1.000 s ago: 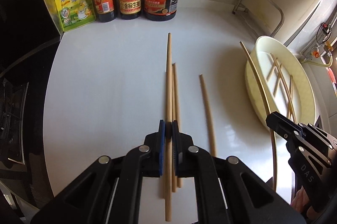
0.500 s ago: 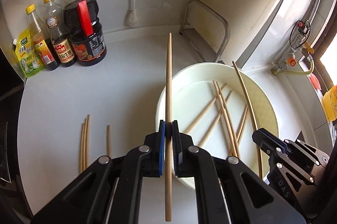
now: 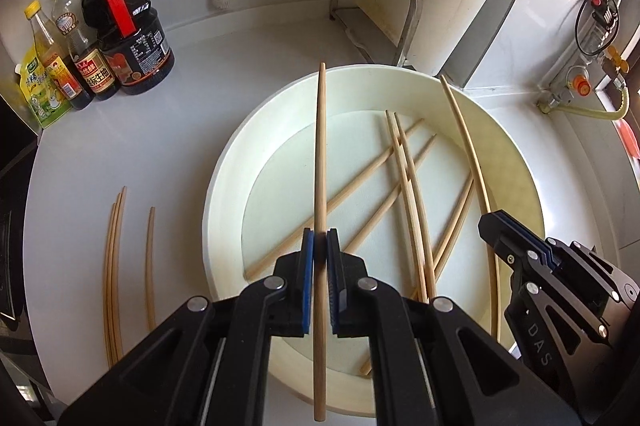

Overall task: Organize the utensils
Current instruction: 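Carry both chopsticks over the basin, lower them and open both tools, then move both tools back over the remaining chopsticks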

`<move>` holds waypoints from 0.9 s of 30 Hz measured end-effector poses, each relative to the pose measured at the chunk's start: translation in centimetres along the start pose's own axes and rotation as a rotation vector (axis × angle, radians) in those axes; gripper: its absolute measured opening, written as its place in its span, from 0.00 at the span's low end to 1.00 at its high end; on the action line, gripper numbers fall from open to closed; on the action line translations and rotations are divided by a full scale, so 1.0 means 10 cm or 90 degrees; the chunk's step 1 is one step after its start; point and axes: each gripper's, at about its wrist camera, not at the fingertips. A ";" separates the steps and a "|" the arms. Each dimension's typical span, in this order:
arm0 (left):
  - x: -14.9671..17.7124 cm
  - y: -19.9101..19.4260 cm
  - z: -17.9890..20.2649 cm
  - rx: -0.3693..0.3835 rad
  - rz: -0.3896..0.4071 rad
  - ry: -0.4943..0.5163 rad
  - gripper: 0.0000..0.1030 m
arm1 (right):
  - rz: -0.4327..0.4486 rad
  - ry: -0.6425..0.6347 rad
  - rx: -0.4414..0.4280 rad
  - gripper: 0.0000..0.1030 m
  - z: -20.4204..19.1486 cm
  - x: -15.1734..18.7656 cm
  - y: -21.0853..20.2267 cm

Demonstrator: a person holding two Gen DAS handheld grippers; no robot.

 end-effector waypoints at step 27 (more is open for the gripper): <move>-0.03 -0.14 -0.07 -0.026 0.015 -0.038 0.39 | 0.016 -0.004 -0.003 0.17 0.05 -0.05 0.00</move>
Point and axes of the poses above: each gripper's, at about its wrist camera, not at the fingertips, and y roughly the way its jaws point, z to its right, x to its underside, and after that the axes turned 8 degrees about y, right-handed
